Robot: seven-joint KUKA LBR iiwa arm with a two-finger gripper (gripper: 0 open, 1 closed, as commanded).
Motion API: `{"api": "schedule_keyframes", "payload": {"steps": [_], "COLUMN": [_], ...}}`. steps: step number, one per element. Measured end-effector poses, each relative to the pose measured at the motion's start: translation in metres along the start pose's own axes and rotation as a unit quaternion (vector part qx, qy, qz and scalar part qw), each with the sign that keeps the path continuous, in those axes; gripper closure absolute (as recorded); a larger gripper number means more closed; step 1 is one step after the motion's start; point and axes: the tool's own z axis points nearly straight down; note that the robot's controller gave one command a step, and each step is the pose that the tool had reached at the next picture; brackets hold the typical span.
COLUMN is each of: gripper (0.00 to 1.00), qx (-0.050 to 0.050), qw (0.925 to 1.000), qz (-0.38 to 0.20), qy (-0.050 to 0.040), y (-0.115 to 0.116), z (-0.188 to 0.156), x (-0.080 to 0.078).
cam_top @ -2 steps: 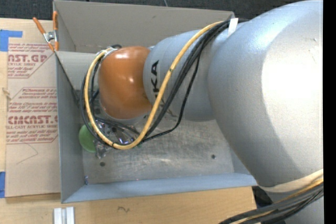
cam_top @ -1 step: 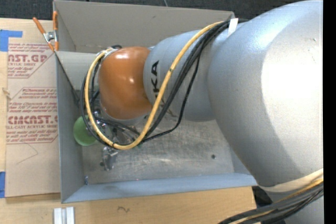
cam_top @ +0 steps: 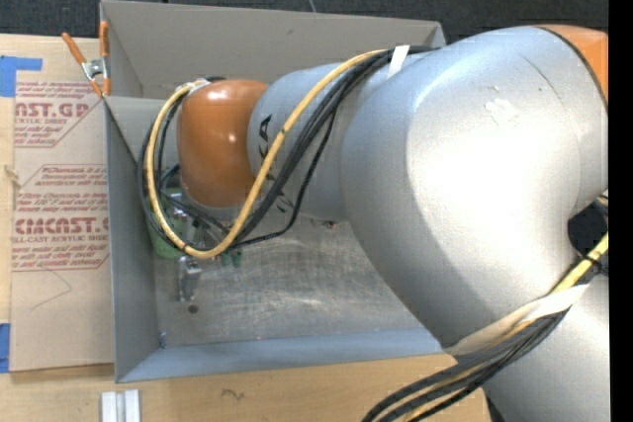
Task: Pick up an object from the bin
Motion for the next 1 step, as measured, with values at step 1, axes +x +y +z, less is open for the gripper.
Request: {"api": "schedule_keyframes", "payload": {"steps": [1], "gripper": [1.0], "qx": [-0.001], "qw": [1.0], "qz": [-0.001], "qy": [-0.0033], "y": [0.0016], "z": [-0.0046], "x": [-0.0021]}}
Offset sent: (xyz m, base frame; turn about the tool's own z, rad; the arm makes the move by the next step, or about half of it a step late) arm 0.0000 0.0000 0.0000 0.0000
